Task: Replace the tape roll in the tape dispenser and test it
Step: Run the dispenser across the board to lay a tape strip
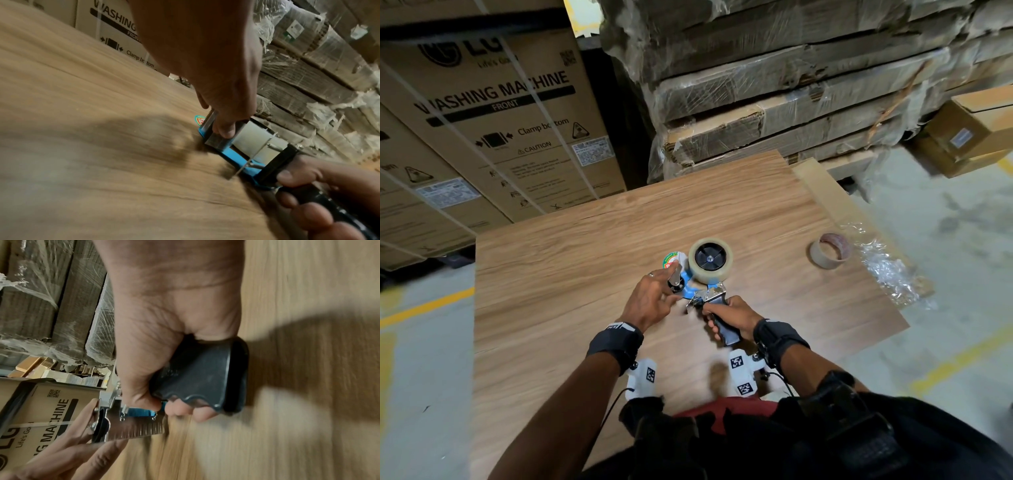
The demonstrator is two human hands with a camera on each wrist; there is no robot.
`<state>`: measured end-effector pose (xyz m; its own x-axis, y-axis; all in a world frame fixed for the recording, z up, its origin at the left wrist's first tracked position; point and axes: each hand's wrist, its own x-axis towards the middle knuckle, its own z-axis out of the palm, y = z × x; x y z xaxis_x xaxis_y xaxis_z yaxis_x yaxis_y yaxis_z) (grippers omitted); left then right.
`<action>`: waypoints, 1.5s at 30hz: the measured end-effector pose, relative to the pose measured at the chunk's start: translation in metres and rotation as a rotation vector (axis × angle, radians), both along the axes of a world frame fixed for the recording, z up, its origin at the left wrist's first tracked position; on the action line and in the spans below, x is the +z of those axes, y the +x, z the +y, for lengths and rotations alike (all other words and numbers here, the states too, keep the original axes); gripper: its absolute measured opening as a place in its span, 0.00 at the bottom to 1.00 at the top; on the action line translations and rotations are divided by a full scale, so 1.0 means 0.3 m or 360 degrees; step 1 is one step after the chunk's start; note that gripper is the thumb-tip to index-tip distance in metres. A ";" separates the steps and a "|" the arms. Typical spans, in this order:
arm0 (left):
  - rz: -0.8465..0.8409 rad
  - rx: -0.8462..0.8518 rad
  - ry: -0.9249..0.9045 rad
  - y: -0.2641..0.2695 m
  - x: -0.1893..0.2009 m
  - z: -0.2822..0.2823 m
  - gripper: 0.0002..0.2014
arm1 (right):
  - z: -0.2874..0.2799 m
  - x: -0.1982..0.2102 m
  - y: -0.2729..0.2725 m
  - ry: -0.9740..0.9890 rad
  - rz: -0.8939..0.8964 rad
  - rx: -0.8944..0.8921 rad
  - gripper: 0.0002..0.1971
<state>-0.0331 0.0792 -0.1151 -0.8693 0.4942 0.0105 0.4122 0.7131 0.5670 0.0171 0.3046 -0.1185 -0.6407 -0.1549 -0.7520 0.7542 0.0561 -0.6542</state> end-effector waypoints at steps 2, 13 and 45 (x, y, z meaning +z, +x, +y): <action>0.0011 -0.0023 -0.0046 -0.007 0.005 -0.003 0.16 | 0.006 0.004 -0.004 0.0002 -0.0009 0.0038 0.13; 0.0049 -0.0349 -0.0443 -0.072 0.032 -0.026 0.07 | 0.040 0.048 -0.034 0.0149 -0.0018 0.0242 0.13; -0.0046 -0.0057 -0.0440 -0.059 0.022 -0.002 0.26 | -0.085 0.123 -0.126 0.1344 0.1430 0.0946 0.12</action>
